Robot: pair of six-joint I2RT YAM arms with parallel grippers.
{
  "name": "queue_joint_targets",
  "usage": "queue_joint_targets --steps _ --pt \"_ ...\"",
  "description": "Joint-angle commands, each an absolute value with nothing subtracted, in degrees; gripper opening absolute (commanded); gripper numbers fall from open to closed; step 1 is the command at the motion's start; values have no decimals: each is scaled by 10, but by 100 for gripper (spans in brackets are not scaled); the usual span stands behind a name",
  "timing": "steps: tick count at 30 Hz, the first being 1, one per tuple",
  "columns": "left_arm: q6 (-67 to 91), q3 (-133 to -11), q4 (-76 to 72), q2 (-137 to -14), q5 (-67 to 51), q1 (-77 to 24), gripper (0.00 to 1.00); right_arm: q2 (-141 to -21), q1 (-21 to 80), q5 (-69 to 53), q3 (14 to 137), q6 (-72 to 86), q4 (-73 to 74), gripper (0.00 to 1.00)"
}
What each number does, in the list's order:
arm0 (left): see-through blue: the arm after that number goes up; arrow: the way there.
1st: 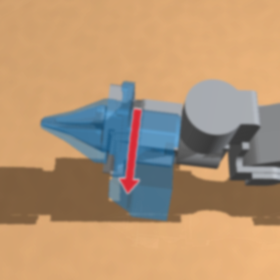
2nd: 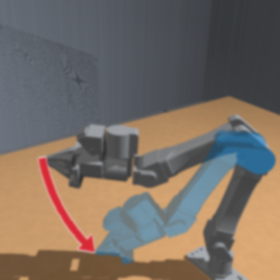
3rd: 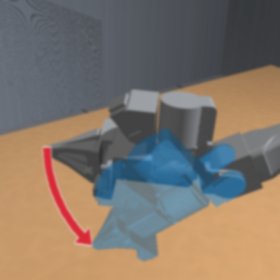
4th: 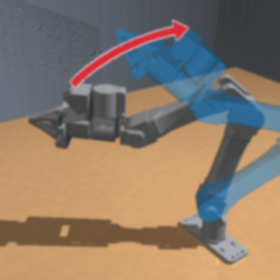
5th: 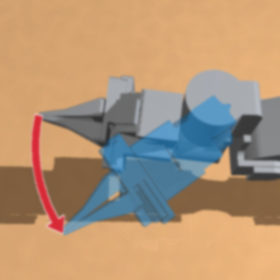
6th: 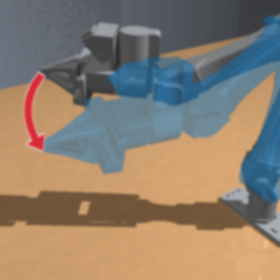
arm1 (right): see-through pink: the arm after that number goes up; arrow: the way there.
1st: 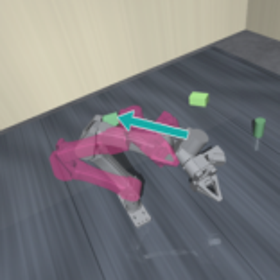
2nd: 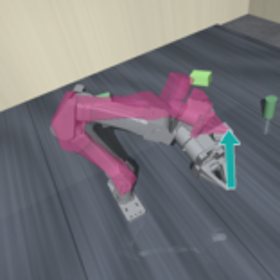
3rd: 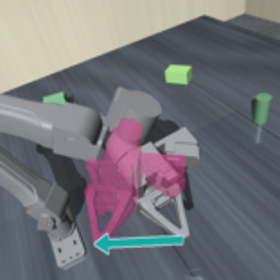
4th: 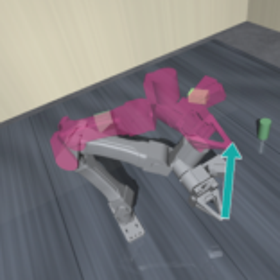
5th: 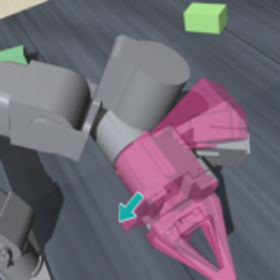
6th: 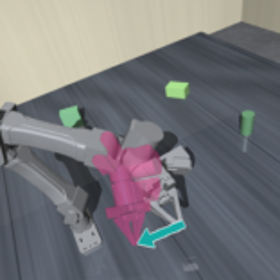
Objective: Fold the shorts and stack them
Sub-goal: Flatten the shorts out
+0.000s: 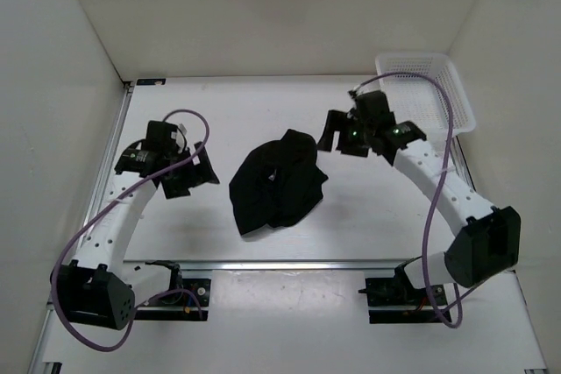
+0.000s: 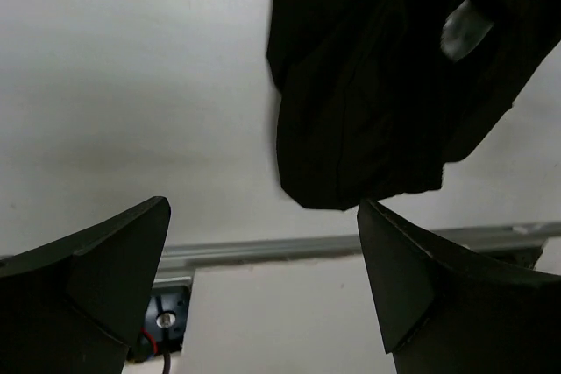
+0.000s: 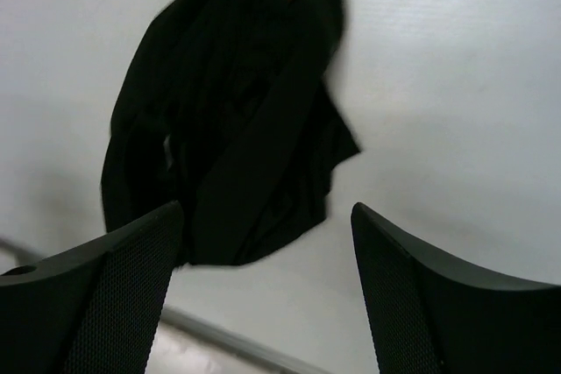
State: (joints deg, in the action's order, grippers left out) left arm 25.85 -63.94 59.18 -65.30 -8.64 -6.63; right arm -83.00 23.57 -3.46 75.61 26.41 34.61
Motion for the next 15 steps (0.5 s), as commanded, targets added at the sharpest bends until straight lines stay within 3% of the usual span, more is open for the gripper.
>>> queue_joint_targets --steps 1,5,9,15 --pt "314 -581 549 -630 -110 -90 100 -785 305 -114 669 321 279 83" --pt "352 -520 511 -649 -144 -78 100 -795 429 -114 621 415 245 91" --pt "400 -448 482 -643 -167 -91 100 -834 486 -123 608 469 203 92" --pt "451 -381 452 -588 -193 -96 100 -912 518 -122 645 504 191 83"
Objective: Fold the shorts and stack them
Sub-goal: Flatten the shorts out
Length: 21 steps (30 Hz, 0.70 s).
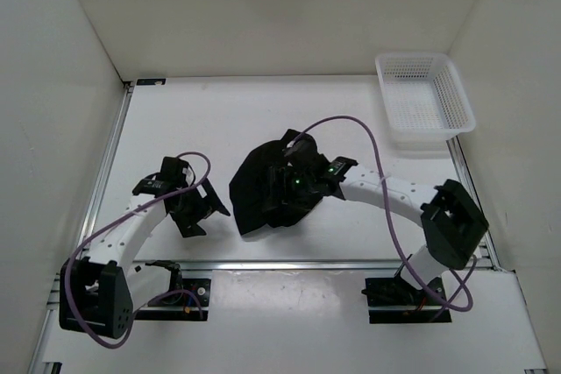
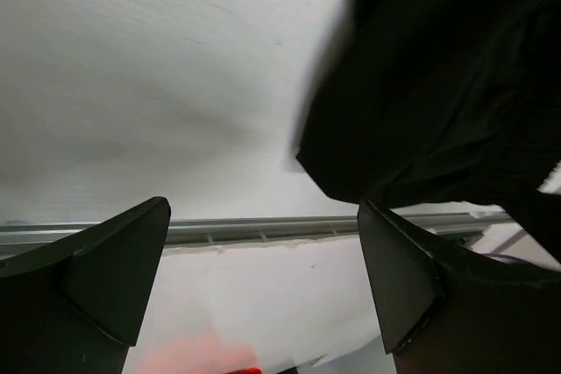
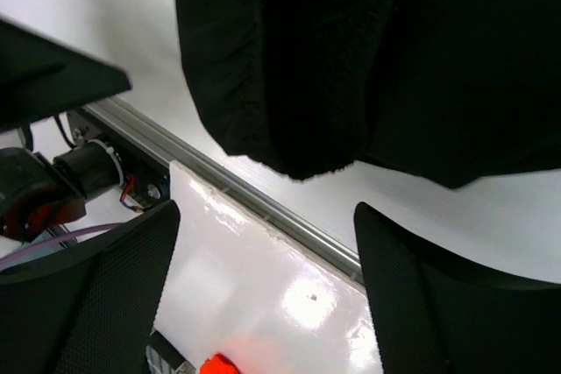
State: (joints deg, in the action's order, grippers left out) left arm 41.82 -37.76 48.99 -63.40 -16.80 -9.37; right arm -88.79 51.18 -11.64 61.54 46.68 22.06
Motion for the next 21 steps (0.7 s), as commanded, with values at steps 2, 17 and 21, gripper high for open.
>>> queue_joint_targets --steps 2,17,21 --pt "451 -395 452 -576 -193 -91 100 -940 523 -122 655 504 206 76" --pt "421 -401 452 -582 -209 -110 100 -907 478 36 781 444 289 0" --pt "394 -448 452 -598 -191 -167 97 -882 393 29 835 400 300 0"
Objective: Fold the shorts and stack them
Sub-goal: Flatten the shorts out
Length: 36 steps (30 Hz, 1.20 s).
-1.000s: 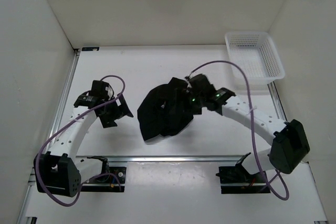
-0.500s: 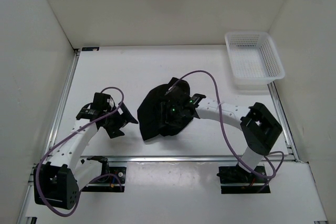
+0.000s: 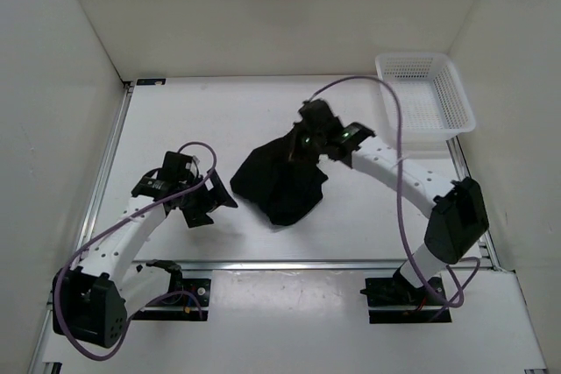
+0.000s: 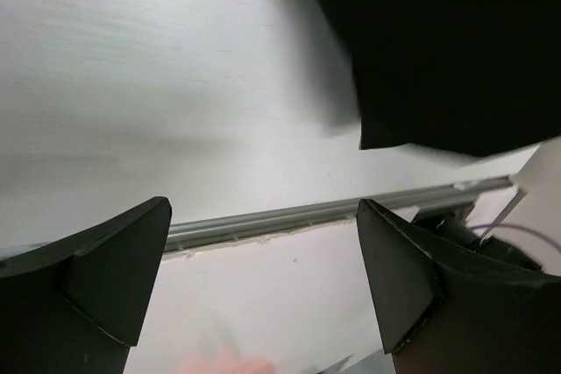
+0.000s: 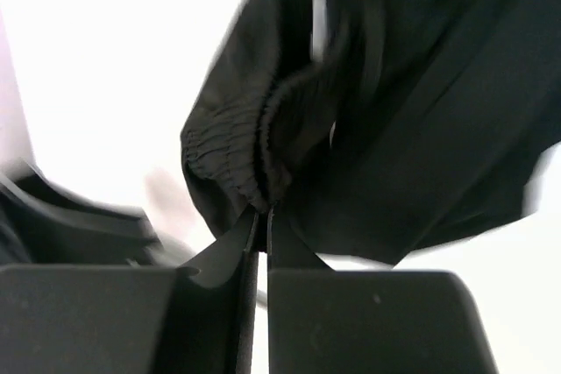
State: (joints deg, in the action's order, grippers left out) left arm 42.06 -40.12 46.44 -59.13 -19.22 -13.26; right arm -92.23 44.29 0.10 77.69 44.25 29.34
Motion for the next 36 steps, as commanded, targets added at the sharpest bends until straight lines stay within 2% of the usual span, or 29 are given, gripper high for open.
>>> queue_joint_targets --steps 1,6,12,17,26,30,35,36 --pt "384 -458 452 -605 -186 -179 97 -882 362 19 846 385 306 0" --pt "373 -518 452 -675 -128 -276 99 -928 295 -28 902 365 325 0" --pt "403 -627 452 -809 -34 -402 99 -911 266 -28 924 348 331 0" --pt "409 -734 452 -902 32 -397 99 -890 236 -34 930 337 351 0" --pt "386 -874 408 -1008 43 -369 96 -846 185 -90 925 309 368 0" --pt "352 -960 403 -1090 25 -369 92 -835 165 -114 919 304 368 0" --pt "330 -1041 397 -1164 -22 -369 78 -830 155 -142 919 298 374 0" --pt "330 -1062 397 -1172 -22 -364 66 -830 155 -142 919 298 374 0"
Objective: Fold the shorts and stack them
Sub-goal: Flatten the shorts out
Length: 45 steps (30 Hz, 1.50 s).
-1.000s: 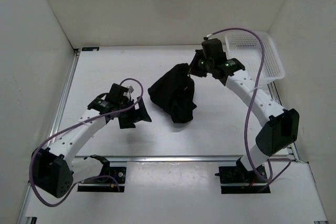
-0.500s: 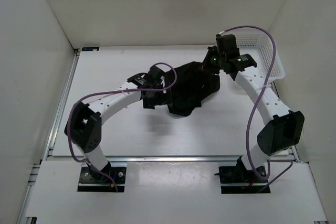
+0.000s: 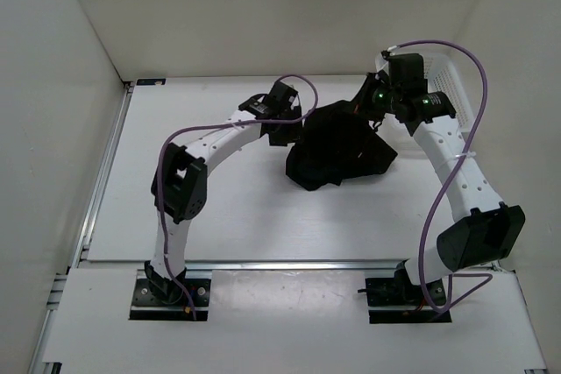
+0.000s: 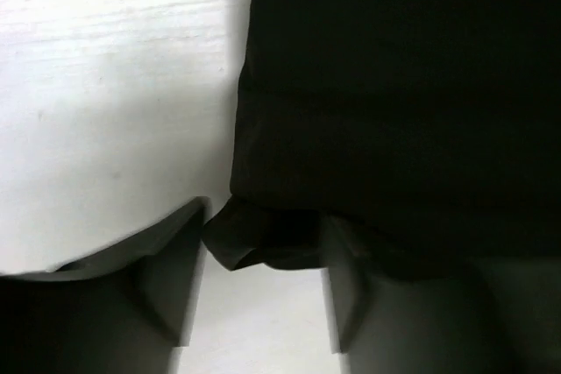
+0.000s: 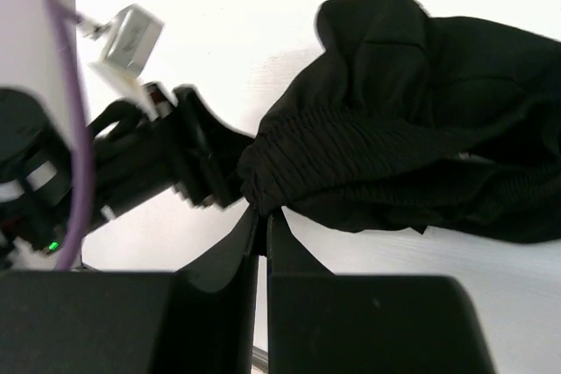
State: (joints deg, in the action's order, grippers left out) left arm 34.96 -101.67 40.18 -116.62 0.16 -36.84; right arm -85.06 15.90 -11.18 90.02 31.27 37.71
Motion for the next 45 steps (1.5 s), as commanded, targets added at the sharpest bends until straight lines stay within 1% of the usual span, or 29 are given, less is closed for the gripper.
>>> queue_joint_targets --steps 1,2,3,5,10,14,17,18,19,20,23,25,27,28,29,30,31,32,33,34,35,36,37,38,39,42,43,45 --pt "330 -1071 397 -1179 -32 -364 59 -830 155 -147 919 298 374 0" --pt "330 -1082 397 -1193 -40 -364 51 -830 155 -152 919 298 374 0" --pt "330 -1101 397 -1200 -47 -359 32 -830 155 -152 919 298 374 0" --pt "330 -1116 397 -1212 -52 -353 10 -830 155 -158 919 298 374 0" --pt "335 -1136 397 -1212 -33 -343 10 -830 155 -176 930 293 374 0" --pt "335 -1130 397 -1167 -20 -319 10 -835 155 -184 951 287 374 0" --pt "328 -1125 397 -1109 -14 -274 10 -858 155 -215 979 281 374 0" --pt "322 -1125 397 -1078 -22 -259 10 -867 155 -226 1011 281 374 0" --pt "322 -1134 397 -1062 -32 -227 10 -874 155 -234 1032 281 374 0" --pt "316 -1149 397 -1047 -41 -210 10 -881 155 -252 1053 281 365 0" --pt "303 -1185 397 -986 -80 -161 10 -888 155 -258 1120 287 348 0" --pt "290 -1185 397 -935 -91 -148 10 -874 149 -252 1136 287 327 0" --pt "278 -1154 397 -894 -91 -148 10 -844 149 -252 1117 287 297 0" --pt "271 -1131 397 -852 -91 -148 10 -832 149 -252 1100 277 286 0" --pt "271 -1102 397 -831 -104 -148 19 -802 149 -252 1076 270 276 0" --pt "264 -1031 397 -810 -112 -148 44 -786 149 -246 1017 263 261 0" --pt "264 -990 402 -790 -112 -148 75 -754 149 -246 980 240 255 0" --pt "264 -948 403 -751 -113 -148 84 -738 149 -239 942 228 250 0" --pt "264 -865 403 -732 -113 -142 88 -723 149 -234 903 215 250 0" --pt "270 -826 403 -716 -113 -142 91 -695 149 -222 820 205 244 0" --pt "270 -790 403 -688 -105 -142 91 -681 149 -210 777 200 243 0" --pt "279 -728 403 -678 -105 -136 91 -671 149 -200 733 200 238 0" --pt "293 -703 403 -669 -105 -136 89 -655 149 -192 690 200 233 0" --pt "301 -681 403 -664 -95 -136 86 -650 149 -181 615 200 233 0" --pt "308 -665 403 -664 -95 -136 72 -650 149 -143 584 215 233 0" --pt "320 -628 403 -671 -95 -136 43 -658 143 -90 524 249 271 0" --pt "320 -628 403 -678 -95 -136 25 -664 138 -79 517 270 280 0" --pt "325 -628 416 -702 -87 -136 10 -664 138 -79 512 275 280 0"
